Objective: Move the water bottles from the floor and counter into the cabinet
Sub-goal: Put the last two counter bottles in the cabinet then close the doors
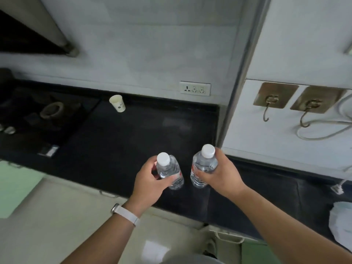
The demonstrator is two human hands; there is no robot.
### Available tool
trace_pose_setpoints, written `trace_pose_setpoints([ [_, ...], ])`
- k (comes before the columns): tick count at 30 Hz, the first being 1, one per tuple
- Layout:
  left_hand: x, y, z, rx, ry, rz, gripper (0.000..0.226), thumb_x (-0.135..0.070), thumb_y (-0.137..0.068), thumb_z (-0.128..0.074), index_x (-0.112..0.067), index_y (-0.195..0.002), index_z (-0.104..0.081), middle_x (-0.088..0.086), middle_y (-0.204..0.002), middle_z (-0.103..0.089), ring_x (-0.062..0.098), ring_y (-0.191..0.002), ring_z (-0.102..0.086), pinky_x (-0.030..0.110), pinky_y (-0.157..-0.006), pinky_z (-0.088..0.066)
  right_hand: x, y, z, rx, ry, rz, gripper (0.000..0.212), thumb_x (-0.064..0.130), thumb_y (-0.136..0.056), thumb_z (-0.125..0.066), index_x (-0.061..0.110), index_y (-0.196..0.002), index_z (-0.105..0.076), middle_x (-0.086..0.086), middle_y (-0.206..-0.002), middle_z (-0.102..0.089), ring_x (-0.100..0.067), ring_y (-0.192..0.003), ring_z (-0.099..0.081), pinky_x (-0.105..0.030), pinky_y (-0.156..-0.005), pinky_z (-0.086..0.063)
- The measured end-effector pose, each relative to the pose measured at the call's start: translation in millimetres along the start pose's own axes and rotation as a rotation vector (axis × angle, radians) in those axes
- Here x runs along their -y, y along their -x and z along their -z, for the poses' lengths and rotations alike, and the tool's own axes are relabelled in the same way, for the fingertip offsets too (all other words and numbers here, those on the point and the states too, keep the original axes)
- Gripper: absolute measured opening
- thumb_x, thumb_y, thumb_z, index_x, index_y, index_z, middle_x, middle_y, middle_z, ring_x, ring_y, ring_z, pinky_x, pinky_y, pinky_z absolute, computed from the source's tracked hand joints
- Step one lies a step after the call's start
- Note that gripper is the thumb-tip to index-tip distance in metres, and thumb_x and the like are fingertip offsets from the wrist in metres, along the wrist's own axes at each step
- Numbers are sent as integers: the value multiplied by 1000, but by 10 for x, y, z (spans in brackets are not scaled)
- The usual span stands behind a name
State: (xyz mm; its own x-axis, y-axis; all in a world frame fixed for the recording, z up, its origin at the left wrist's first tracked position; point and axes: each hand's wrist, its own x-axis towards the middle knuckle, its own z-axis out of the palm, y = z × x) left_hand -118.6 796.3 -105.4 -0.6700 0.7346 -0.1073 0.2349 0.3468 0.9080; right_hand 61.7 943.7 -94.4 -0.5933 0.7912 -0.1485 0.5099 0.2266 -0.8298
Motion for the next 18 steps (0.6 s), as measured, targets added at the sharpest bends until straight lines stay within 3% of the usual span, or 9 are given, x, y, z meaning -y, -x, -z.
trace_pose_setpoints([
  [5,162,168,844,-119,30,22,62,-28,-59,-94,-41,-110,-61,-16,-106,-70,5,-99,-67,25,-83,-56,545,19,-587,52,13,42,71,50,-67,-82,42,-124,-41,17,-108,-62,-6,-98,-62,-37,-89,-53],
  [10,412,379,1831,-198,9,55,59,-31,-61,-92,-44,-106,-57,-15,-105,-68,6,-95,-66,29,-83,-55,1195,128,-1332,137,27,84,70,44,-67,-84,37,-124,-44,17,-104,-63,-4,-95,-63,-30,-83,-54],
  [18,1148,865,3264,-300,-26,116,59,-29,-65,-91,-36,-113,-57,-21,-106,-61,5,-100,-60,36,-89,-56,2243,317,-2634,286,47,206,66,45,-65,-84,36,-120,-49,16,-102,-65,-2,-92,-63,-35,-85,-55],
])
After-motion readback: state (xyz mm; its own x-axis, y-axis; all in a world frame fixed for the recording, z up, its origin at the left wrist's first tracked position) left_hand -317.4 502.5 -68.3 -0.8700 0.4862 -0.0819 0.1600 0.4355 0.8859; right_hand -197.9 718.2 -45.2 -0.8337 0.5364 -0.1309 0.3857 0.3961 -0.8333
